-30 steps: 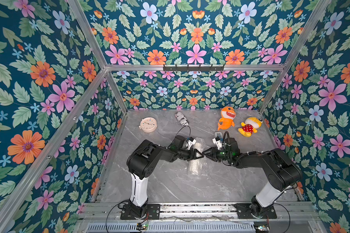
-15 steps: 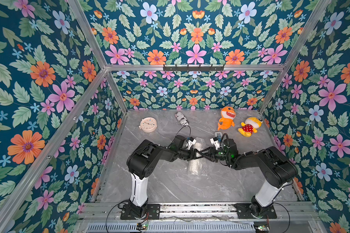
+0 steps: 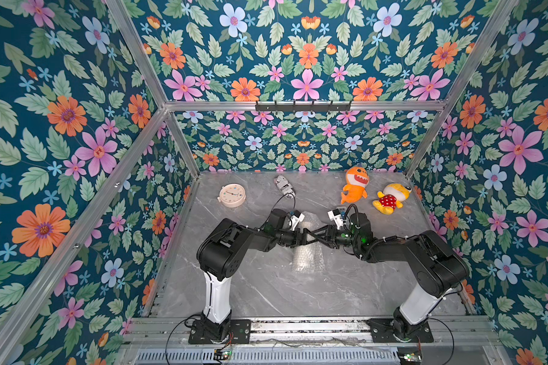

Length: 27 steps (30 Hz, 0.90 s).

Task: Wrap vases in bubble wrap
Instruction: Wrap the vase in bubble wrap.

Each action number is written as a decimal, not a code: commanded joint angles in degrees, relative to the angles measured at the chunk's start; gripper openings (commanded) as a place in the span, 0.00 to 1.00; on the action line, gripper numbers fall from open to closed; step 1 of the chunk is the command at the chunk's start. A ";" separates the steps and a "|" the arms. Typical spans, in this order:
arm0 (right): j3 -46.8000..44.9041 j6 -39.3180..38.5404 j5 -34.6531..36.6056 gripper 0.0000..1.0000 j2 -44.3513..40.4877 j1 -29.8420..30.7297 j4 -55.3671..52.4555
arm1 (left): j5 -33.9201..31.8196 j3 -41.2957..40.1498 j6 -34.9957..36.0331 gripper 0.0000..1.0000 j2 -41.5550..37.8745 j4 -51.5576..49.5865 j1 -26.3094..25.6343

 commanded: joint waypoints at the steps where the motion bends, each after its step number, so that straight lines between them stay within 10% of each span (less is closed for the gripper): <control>1: 0.90 -1.15 0.88 0.46 0.71 1.79 -3.78 | -4.93 -0.40 2.77 0.94 1.08 -6.56 -1.22; 27: 0.66 -3.00 2.36 0.52 0.84 1.55 -6.72 | -2.69 -1.83 3.97 0.99 -1.68 -6.37 0.36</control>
